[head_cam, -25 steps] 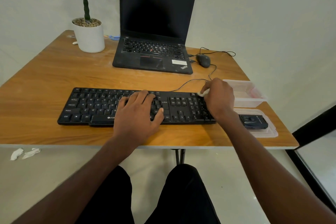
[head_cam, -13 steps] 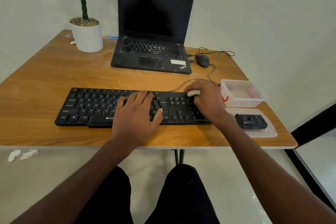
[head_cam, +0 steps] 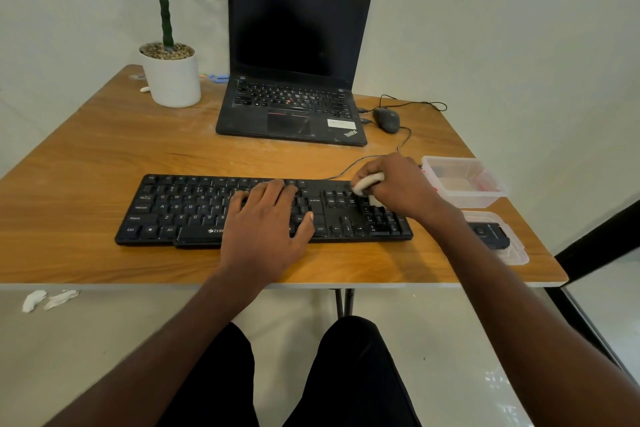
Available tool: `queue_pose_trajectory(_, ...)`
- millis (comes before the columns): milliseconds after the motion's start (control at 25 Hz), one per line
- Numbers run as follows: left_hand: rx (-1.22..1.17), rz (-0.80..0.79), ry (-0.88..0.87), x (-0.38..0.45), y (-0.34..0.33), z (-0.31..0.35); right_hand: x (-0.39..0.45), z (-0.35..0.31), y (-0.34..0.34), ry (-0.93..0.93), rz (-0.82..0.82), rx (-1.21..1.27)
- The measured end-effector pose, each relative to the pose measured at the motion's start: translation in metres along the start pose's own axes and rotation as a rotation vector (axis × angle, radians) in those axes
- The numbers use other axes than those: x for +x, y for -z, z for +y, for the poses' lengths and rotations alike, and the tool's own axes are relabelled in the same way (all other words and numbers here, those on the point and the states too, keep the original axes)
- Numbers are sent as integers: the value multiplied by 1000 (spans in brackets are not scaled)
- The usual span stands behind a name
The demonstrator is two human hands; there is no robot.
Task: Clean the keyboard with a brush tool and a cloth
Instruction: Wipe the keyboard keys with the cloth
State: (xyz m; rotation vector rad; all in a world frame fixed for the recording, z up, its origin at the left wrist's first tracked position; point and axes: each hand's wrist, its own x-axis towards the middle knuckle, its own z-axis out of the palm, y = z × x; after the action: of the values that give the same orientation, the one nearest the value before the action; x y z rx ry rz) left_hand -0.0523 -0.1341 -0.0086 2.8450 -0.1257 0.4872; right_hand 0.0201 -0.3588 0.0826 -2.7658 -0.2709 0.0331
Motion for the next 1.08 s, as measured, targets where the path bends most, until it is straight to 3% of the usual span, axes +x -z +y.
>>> queue_pose_trajectory(120, -2, 14, -3, 0, 0, 0, 0, 8, -1, -38, 43, 7)
queue_pose_trajectory(240, -1, 23, -5, 0, 0, 1, 0, 16, 4, -137, 206, -248)
queue_pose_trajectory(400, 7, 14, -8, 0, 0, 0, -5, 8, 2, -33, 16, -81)
queue_pose_trajectory(520, 11, 13, -5, 0, 0, 0, -3, 12, 0, -102, 126, -220)
queue_pose_trajectory(640, 10, 17, -8, 0, -1, 0, -2, 7, 0, -121, 36, -131)
queue_pose_trajectory(680, 9, 16, -10, 0, -1, 0, -3, 6, 1, -151, 73, -151)
queue_pose_trajectory(760, 9, 11, -9, 0, -1, 0, -7, 8, 4, -220, 169, -278)
queue_pose_trajectory(880, 14, 15, -5, 1, -2, 0, -12, 6, 0, -222, 170, -402)
queue_pose_trajectory(1000, 13, 19, -8, 0, -1, 0, -4, -3, -6, -58, 48, -248)
queue_pose_trajectory(1080, 13, 16, -10, 0, -1, 0, -1, 0, -4, -48, 2, -158)
